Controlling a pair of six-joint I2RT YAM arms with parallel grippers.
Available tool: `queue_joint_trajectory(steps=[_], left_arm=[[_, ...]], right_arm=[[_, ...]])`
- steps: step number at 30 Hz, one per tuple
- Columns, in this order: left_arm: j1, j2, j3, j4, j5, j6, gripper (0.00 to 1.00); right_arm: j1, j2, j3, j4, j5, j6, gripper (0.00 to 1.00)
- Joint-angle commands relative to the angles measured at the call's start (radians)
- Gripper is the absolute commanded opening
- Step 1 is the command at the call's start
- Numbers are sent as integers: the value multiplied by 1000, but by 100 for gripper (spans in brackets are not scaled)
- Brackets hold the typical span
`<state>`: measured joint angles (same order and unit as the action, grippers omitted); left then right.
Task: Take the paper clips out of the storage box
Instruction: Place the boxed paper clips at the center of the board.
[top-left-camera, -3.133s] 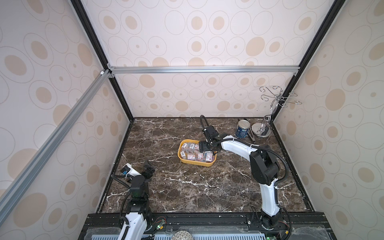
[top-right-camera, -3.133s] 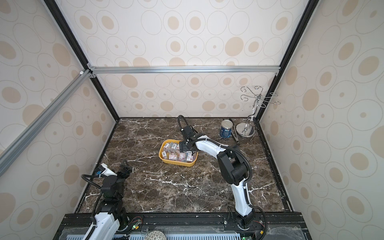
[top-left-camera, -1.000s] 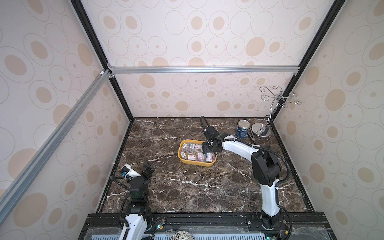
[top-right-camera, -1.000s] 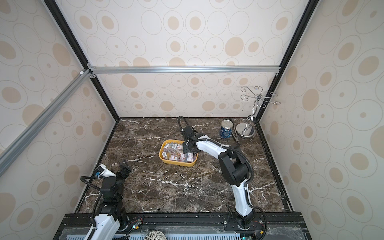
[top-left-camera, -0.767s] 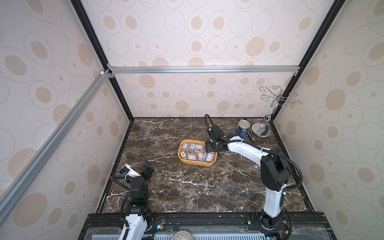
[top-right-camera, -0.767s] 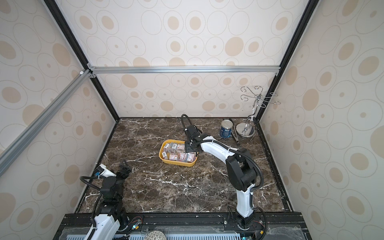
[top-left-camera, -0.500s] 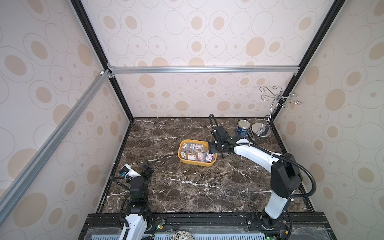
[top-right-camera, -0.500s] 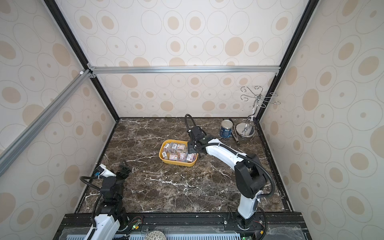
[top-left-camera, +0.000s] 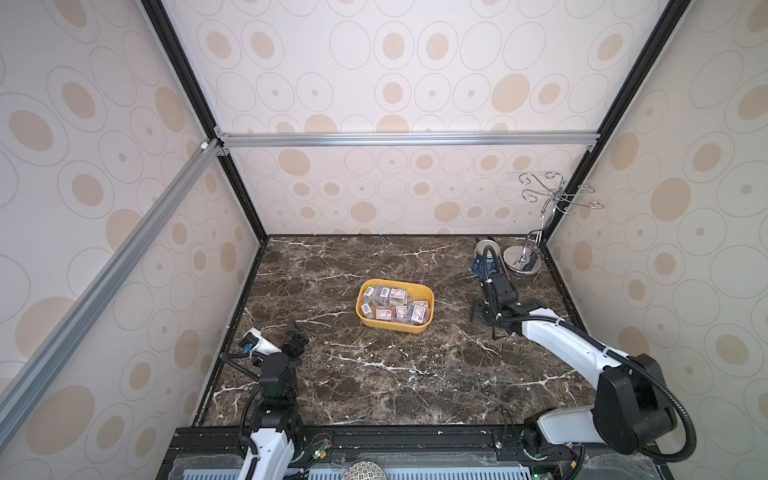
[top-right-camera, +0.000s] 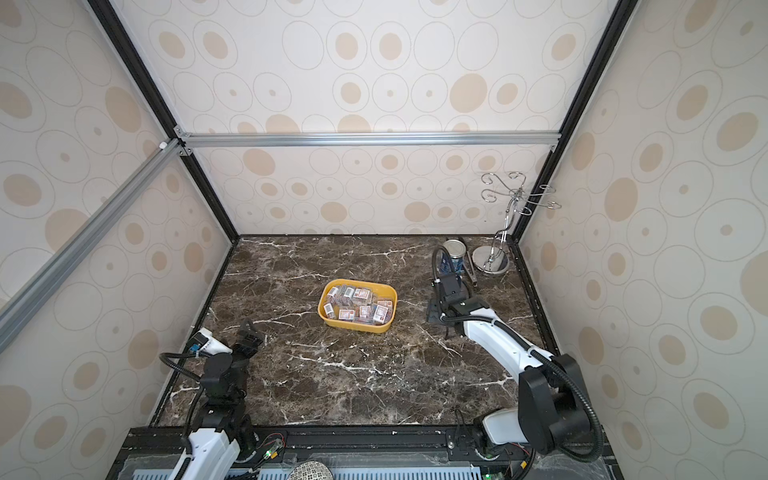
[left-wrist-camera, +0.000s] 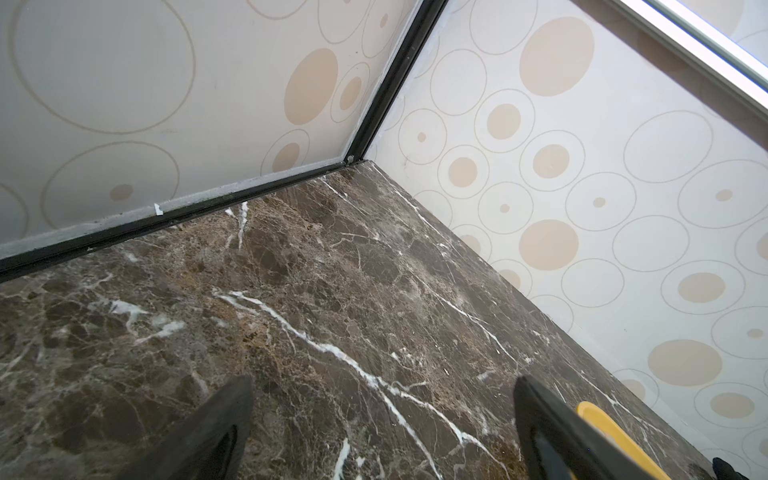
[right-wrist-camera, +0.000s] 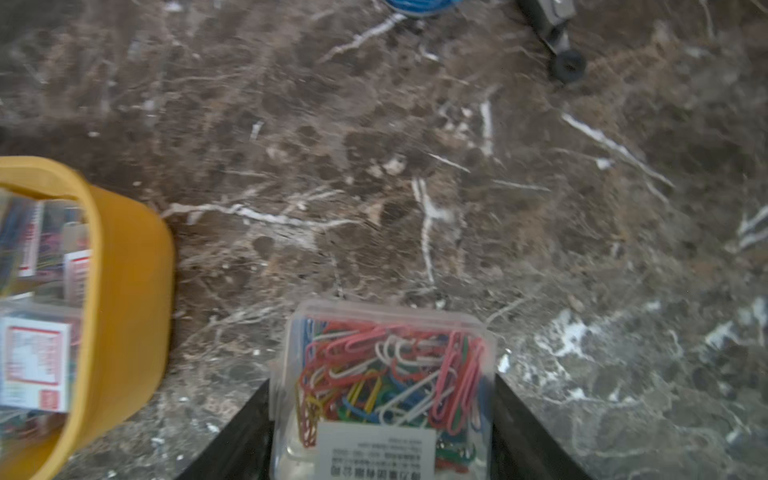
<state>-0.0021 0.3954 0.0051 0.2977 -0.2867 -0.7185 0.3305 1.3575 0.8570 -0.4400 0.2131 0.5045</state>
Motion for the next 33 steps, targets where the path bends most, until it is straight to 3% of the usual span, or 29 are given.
queue_joint_trajectory(steps=[1, 4, 8, 12, 14, 18, 22, 30, 33], left_arm=[[-1, -2, -5, -11, -5, -14, 97], [-1, 13, -5, 6, 22, -1, 98], [-19, 121, 10, 123, 149, 73, 97], [-144, 315, 105, 133, 63, 131, 95], [-174, 397, 144, 142, 87, 153, 100], [-189, 506, 211, 116, 126, 152, 97], [-191, 513, 284, 29, 135, 154, 94], [-192, 429, 355, -161, 183, 140, 99], [-191, 388, 354, -163, 256, 154, 100]], right_arm=[[-42, -28, -50, 51, 7, 21, 63], [-75, -11, -75, 70, 4, 23, 63], [-84, 28, -78, 89, -18, 29, 63], [-89, 92, -74, 116, -51, 39, 63], [-94, 121, -70, 125, -64, 46, 63], [-99, 168, -66, 141, -75, 61, 63], [-99, 171, -61, 139, -77, 64, 65], [-99, 176, -65, 144, -92, 58, 72], [-99, 192, -48, 125, -100, 52, 75]])
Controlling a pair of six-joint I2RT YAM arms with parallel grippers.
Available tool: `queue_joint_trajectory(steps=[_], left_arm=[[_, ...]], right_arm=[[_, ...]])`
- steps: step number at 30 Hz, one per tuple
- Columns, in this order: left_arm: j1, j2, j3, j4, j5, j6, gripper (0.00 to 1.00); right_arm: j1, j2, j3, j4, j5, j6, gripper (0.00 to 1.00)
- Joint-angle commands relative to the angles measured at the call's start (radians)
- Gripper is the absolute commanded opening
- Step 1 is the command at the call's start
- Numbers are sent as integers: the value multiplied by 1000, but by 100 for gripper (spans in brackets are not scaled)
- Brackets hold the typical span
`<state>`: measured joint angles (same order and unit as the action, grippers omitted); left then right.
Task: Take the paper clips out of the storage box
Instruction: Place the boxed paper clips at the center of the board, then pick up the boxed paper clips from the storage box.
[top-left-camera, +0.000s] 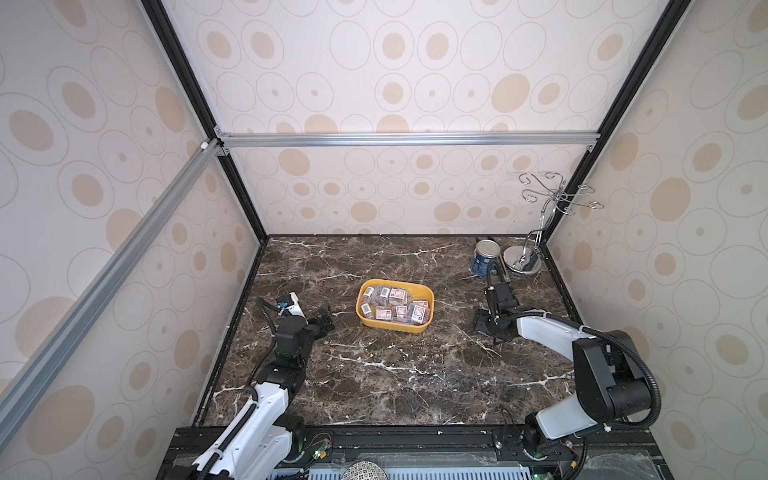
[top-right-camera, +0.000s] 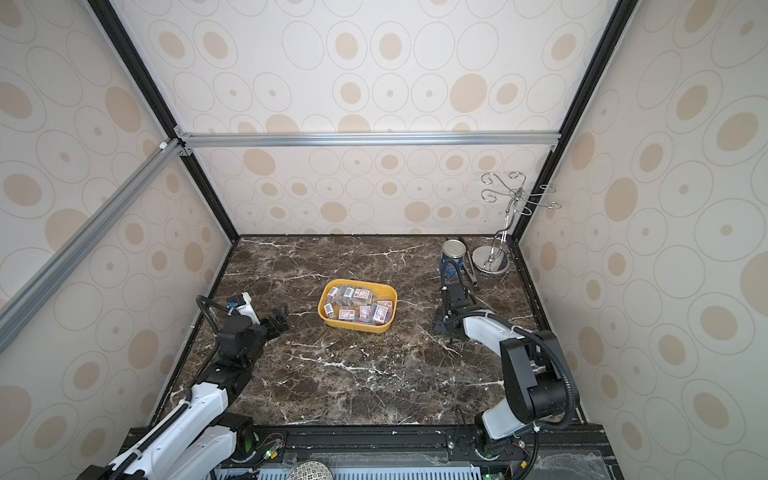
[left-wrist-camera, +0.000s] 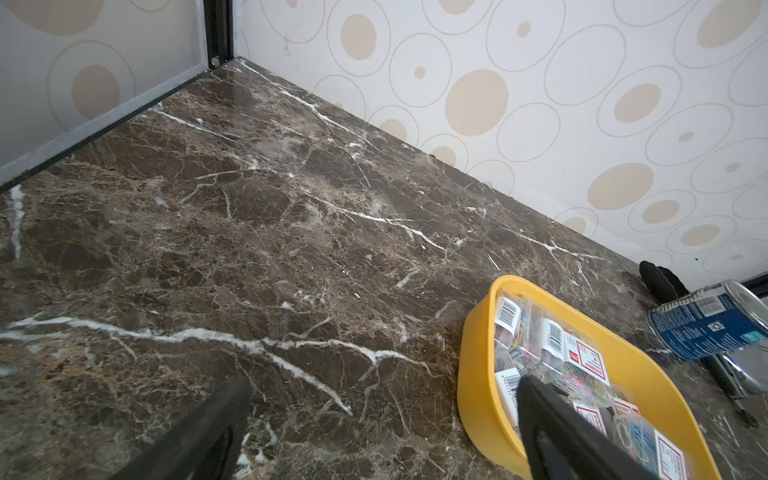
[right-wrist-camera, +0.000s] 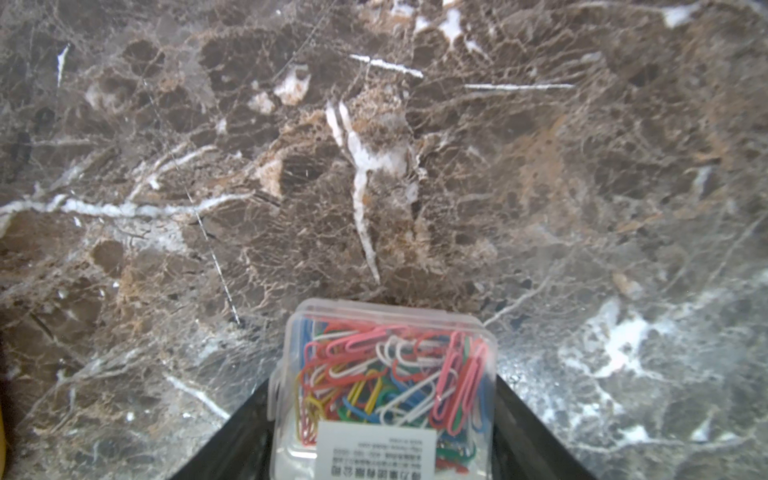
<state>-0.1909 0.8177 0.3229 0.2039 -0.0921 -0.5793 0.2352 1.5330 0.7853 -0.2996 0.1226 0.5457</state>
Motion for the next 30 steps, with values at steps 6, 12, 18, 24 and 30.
queue_joint_trajectory(steps=[6, 12, 18, 24, 30], left_arm=[[-4, -114, 43, -65, 166, 19, 95], [-28, -114, 65, -44, 242, 10, 94], [-159, 13, 142, -25, 185, 35, 89], [-297, 264, 287, -57, 104, 29, 78], [-451, 502, 415, -32, 58, 19, 75]], right_arm=[[-2, -57, 16, -47, -17, -17, 89], [-2, -240, -34, -45, 66, -51, 89], [-3, -346, -106, 7, 205, -37, 88], [-4, -305, -178, 170, 264, -34, 87], [-2, -227, -124, 144, 238, -44, 85]])
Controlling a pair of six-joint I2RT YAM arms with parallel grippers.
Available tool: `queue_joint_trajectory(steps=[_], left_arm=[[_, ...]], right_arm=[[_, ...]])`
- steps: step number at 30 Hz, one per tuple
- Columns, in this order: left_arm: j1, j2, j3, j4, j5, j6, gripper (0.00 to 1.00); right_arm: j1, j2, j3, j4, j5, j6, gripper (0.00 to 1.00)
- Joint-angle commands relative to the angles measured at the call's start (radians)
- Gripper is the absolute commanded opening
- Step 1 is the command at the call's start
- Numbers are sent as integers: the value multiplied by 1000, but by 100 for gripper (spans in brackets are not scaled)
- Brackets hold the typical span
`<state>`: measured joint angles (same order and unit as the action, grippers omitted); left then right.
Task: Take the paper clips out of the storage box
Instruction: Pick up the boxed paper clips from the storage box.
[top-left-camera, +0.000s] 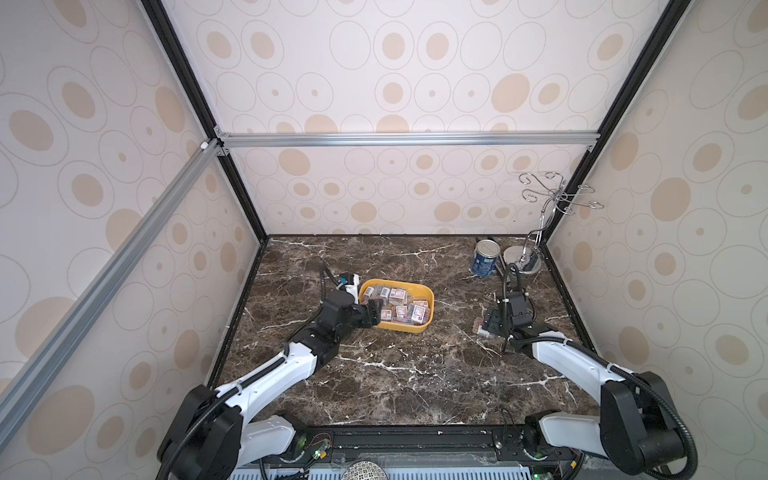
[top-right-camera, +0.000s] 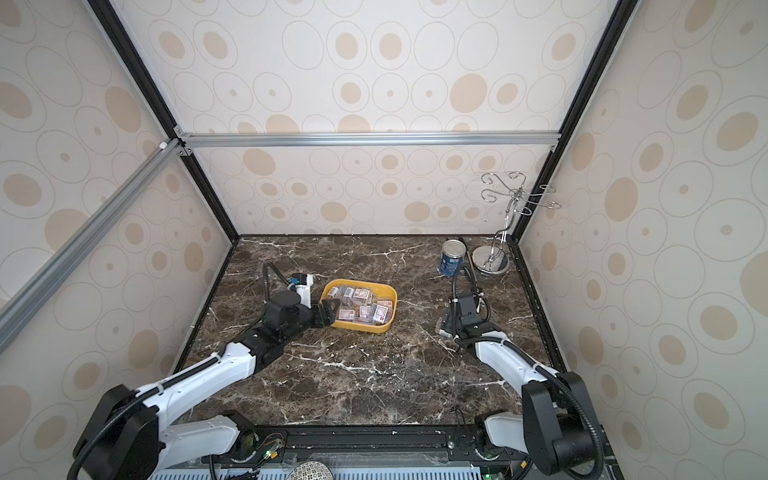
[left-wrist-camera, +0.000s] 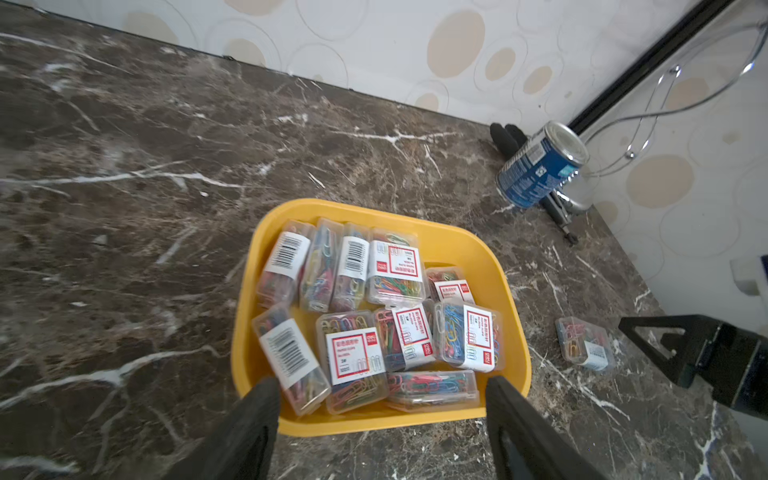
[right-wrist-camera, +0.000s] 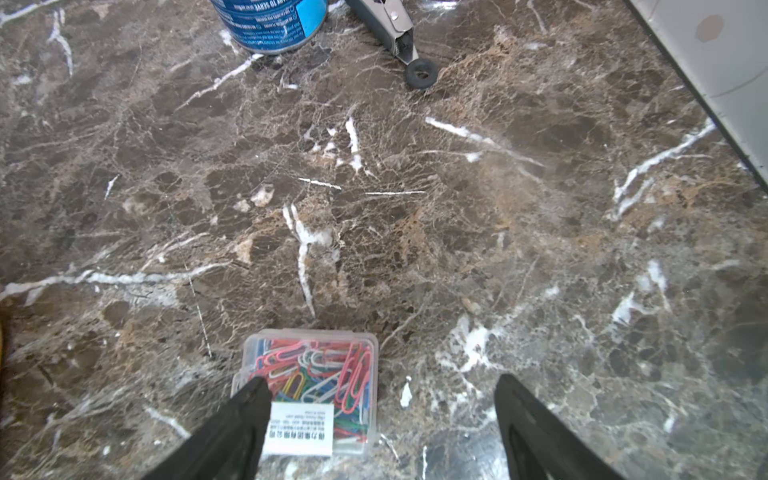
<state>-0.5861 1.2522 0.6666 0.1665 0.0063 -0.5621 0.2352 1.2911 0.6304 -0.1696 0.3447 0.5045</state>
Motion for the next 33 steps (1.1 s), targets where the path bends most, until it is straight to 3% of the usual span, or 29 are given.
queue_joint_trajectory(steps=[1, 9, 17, 29, 33], left_arm=[[-76, 109, 98, 4, -40, 7, 74], [-230, 362, 321, -75, -115, 25, 73], [-247, 533, 410, -22, -12, 3, 72], [-244, 622, 448, -23, -18, -2, 73], [-243, 590, 446, -66, -113, -2, 73]], right_arm=[[-2, 17, 33, 10, 9, -5, 85], [-2, 21, 31, 16, 3, -6, 85], [-2, 28, 38, 8, -7, -9, 85], [-2, 35, 40, 7, -10, -11, 85], [-2, 28, 37, 11, -11, -11, 85]])
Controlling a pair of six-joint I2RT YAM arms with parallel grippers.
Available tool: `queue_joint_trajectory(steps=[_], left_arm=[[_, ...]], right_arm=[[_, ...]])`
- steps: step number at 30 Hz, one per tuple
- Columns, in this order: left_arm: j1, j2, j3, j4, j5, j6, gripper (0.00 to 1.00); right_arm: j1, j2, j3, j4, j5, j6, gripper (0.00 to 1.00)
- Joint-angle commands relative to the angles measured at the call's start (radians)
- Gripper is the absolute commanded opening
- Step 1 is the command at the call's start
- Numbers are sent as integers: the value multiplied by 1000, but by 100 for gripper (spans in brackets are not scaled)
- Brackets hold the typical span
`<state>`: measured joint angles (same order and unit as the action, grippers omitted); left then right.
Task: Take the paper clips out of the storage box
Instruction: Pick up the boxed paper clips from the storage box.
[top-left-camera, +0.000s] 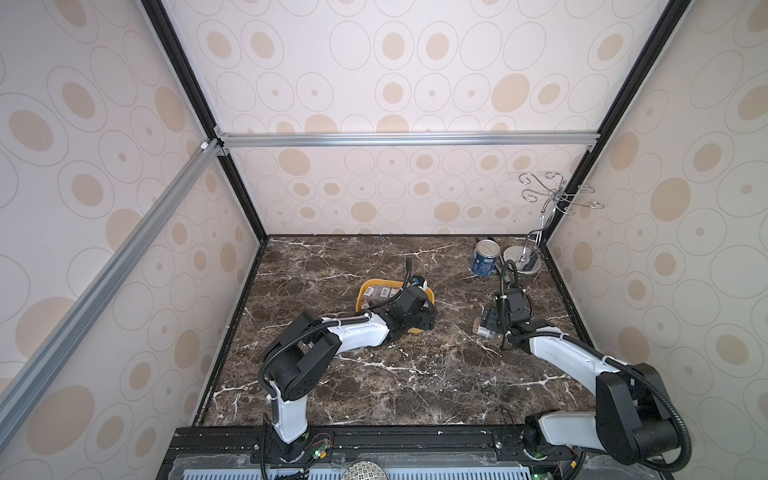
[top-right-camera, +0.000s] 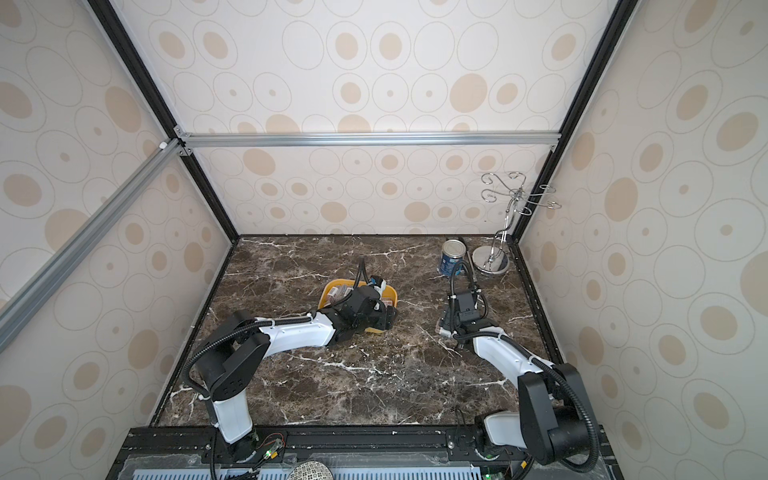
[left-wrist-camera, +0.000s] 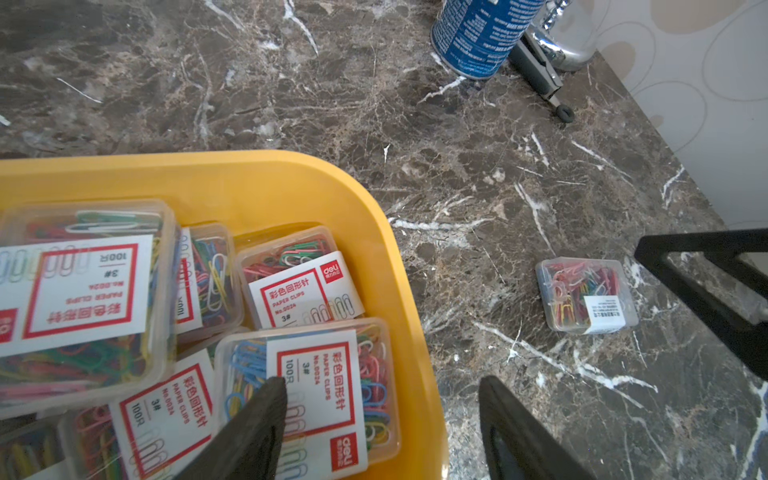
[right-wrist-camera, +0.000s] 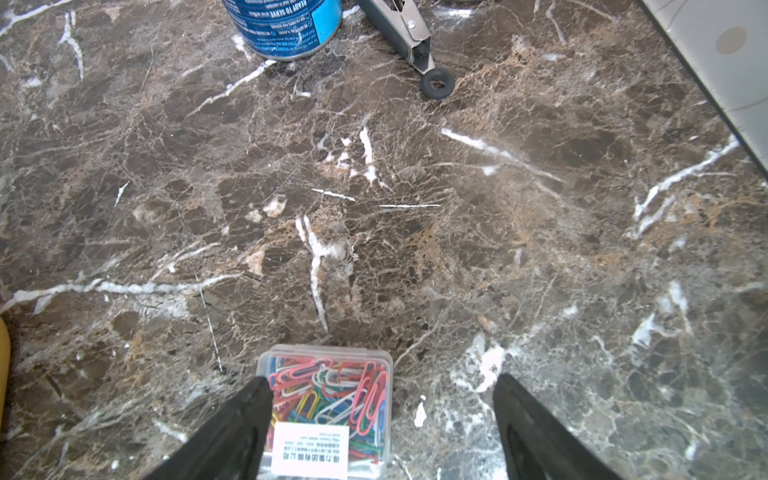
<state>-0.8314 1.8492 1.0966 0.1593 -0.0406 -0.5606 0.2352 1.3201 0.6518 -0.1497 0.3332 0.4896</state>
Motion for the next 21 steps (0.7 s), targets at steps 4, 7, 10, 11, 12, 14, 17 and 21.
queue_joint_trajectory(steps=[4, 7, 10, 11, 12, 14, 17, 21], left_arm=[[14, -112, -50, -61, -172, 3, 78], [52, -139, -90, -29, -133, 0, 80], [81, -108, -108, 17, -33, -9, 80], [81, -92, -108, 34, -1, -9, 79], [81, -75, -106, 44, 32, -10, 79], [82, -39, -91, 63, 101, -16, 78], [81, -12, -78, 74, 137, -21, 78], [82, -9, -78, 83, 162, -21, 76]], right_arm=[[-2, 9, 22, -14, 0, 3, 85], [-1, 16, 28, -18, -1, 3, 85], [0, 16, 28, -19, -2, 3, 85], [0, 15, 25, -17, -1, 3, 85], [-1, 12, 24, -16, -2, 3, 85], [0, 9, 22, -13, 0, 2, 85], [0, 14, 25, -17, 0, 3, 85], [0, 21, 31, -22, 0, 2, 85]])
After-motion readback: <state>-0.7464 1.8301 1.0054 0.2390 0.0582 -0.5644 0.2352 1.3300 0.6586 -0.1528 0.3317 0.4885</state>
